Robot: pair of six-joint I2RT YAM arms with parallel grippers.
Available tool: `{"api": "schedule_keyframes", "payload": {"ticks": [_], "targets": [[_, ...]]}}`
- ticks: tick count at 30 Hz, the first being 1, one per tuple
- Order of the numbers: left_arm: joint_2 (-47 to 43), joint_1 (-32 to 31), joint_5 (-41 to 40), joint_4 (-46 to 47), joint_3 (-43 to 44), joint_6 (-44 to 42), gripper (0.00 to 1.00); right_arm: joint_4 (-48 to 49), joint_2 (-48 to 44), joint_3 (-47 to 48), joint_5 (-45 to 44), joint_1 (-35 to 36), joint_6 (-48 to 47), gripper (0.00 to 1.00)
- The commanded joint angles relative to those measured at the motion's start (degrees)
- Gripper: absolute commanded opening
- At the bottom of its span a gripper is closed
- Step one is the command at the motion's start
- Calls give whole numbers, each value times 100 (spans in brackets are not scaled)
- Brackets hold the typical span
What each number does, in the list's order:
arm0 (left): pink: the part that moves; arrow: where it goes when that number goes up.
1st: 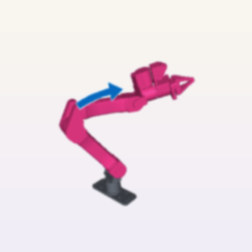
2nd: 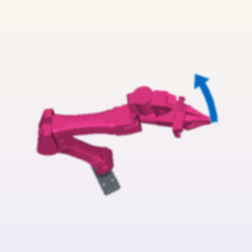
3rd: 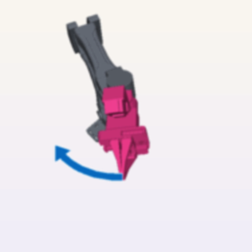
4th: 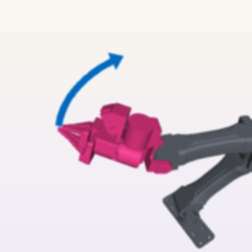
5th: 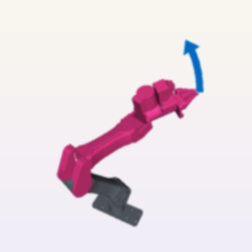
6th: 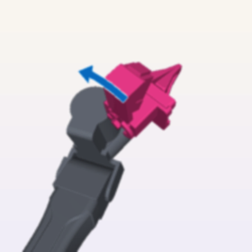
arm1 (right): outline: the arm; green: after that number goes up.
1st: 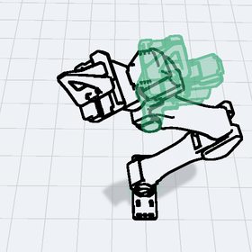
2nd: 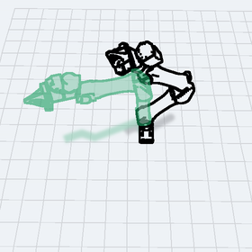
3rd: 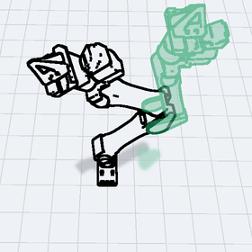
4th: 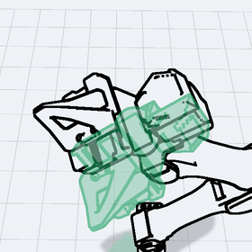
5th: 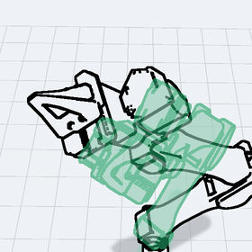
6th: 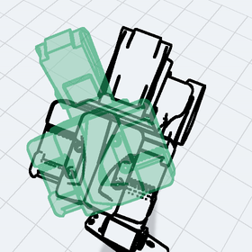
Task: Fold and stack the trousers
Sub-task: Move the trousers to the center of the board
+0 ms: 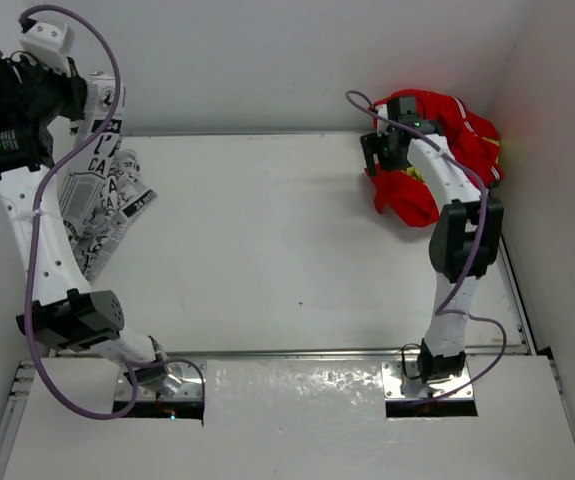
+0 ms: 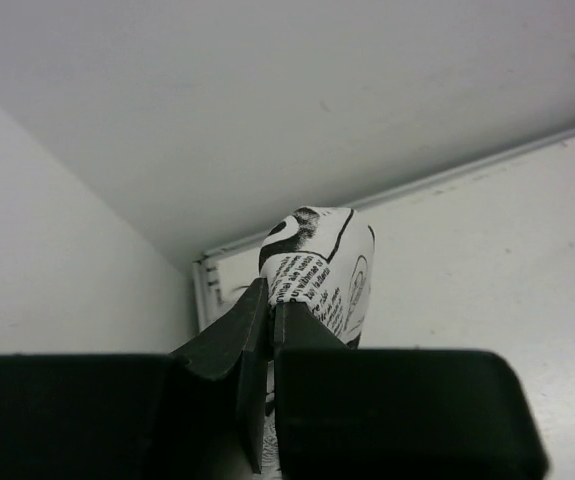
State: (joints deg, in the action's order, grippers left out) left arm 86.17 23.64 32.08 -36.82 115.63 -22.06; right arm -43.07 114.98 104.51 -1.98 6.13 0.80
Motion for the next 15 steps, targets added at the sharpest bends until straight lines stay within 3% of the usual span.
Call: {"api": "schedule_keyframes", "payload": {"ticks": [1,3,6,7,10,15], "targets": [[-65,-429,159,157,47,114,0,-694,736,518,-1217,-253,-300,76],[-22,-753,98,210,-14,246,0,-502,789,308,-980,-218,-291,72],[162,-1271,-140,245,46,448,0,-465,955,368,-1427,-156,-177,61],[233,-1413,-218,237,247,510,0,-535,1209,473,-1602,-165,-150,53],[549,-2019,-473,167,896,467,0,-826,1544,939,-2227,-244,-151,44],[901,-3091,-992,271,1619,229,0,-1185,1615,1834,-2263,-543,386,34]]}}
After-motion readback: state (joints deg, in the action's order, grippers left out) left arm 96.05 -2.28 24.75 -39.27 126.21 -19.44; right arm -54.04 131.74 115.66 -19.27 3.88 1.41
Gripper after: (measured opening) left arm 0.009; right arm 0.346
